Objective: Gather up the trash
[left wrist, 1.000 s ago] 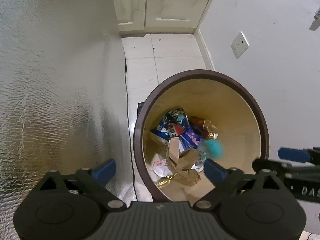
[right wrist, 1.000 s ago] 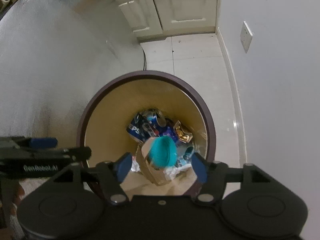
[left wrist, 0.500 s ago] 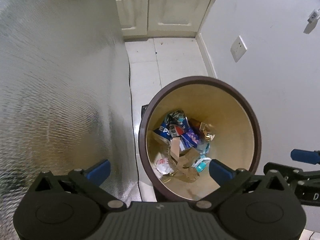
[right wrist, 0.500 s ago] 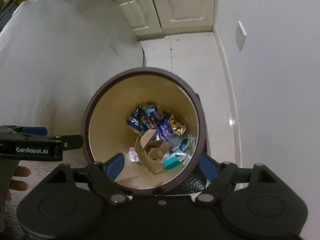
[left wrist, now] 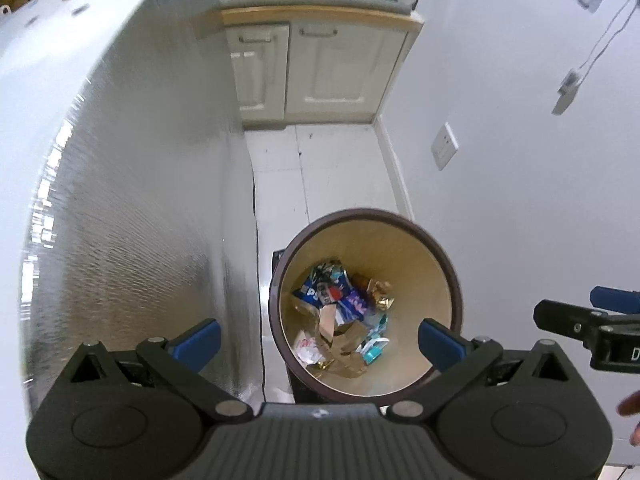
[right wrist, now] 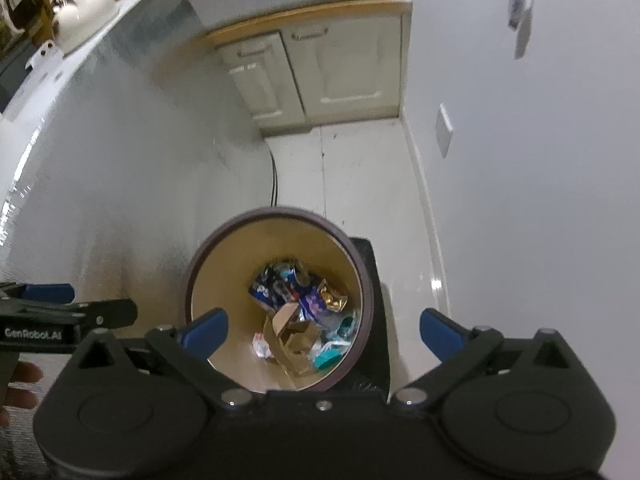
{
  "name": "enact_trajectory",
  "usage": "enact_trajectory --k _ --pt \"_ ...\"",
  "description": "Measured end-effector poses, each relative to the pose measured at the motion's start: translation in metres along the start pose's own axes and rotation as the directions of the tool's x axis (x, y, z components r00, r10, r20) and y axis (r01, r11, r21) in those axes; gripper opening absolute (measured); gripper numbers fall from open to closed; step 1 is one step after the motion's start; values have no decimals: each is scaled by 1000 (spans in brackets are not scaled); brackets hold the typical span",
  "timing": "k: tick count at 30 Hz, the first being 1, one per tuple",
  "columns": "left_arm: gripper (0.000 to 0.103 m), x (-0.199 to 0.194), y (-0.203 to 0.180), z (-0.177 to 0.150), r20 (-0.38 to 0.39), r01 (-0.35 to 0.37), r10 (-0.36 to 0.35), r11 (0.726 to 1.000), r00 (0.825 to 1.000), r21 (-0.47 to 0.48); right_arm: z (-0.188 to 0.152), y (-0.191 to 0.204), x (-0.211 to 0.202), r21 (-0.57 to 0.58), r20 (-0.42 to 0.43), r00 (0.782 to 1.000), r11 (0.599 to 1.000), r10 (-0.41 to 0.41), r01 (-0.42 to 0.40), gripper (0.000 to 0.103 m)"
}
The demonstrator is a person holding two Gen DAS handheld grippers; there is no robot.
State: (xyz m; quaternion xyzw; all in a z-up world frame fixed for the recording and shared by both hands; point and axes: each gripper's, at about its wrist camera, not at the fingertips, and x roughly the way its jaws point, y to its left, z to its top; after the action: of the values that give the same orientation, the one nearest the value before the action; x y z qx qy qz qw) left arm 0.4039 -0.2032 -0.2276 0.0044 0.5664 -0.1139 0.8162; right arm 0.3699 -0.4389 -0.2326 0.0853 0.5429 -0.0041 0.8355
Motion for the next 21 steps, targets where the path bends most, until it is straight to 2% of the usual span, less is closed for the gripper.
enact_trajectory --k 11,21 --pt "103 -84 6 -17 120 -3 0 1000 993 25 -11 13 -76 5 114 993 1000 -16 16 103" --pt "103 -155 23 -60 203 2 -4 1000 979 13 -41 35 -138 7 195 981 1000 -10 9 103"
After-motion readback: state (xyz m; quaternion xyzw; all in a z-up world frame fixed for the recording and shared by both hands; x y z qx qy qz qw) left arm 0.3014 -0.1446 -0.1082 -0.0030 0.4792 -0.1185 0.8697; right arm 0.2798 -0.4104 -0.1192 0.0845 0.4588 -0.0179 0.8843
